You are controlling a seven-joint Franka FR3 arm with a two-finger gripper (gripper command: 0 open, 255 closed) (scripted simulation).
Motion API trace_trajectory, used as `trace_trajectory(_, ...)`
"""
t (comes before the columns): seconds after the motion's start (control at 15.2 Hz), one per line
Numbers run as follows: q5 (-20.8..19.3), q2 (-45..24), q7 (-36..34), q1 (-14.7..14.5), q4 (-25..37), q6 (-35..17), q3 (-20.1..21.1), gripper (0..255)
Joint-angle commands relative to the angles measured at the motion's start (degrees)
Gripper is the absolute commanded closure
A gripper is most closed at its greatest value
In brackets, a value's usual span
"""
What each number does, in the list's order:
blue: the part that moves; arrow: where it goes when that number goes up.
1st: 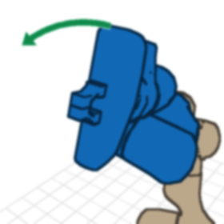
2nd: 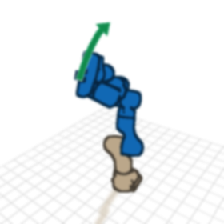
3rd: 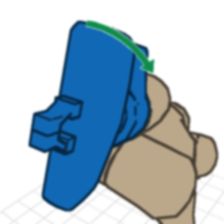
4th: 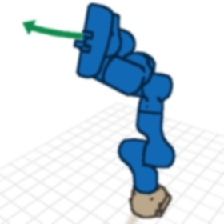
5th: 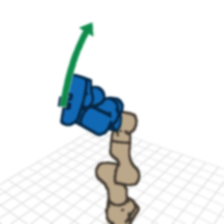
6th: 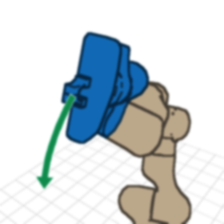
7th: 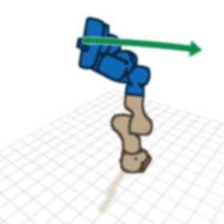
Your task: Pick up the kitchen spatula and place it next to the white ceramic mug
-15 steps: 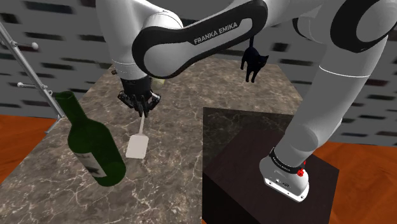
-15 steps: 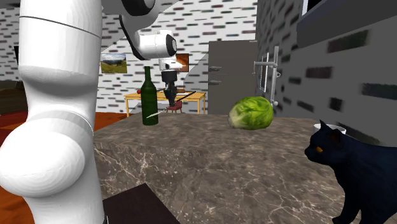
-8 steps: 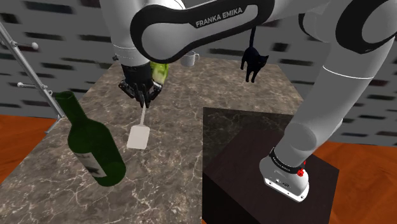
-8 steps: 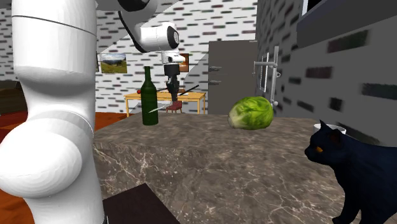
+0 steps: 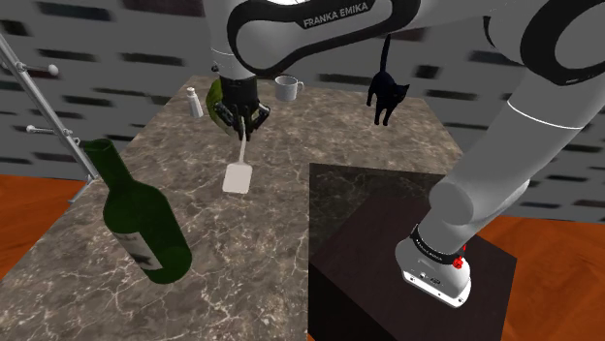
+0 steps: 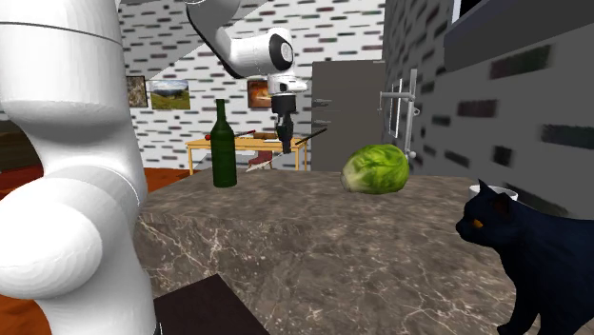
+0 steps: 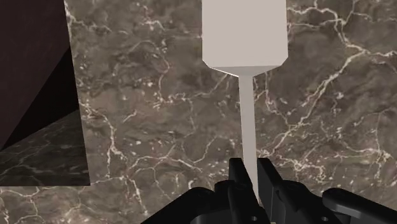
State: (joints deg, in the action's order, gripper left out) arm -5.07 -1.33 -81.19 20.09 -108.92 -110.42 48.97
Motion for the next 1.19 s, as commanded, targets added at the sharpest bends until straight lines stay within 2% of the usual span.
trace_trajectory(0.0,0.29,0.26,3.10,1.48,-0.18,-0.26,-1.35,255)
trace_trajectory(0.59,-0.13,-0.81,14.72,7.50,0.75,-0.93,-7.10,255)
trace_trajectory(1.12,-3.12,-6.14,22.78,11.92,6.25,-0.17,-11.38,255)
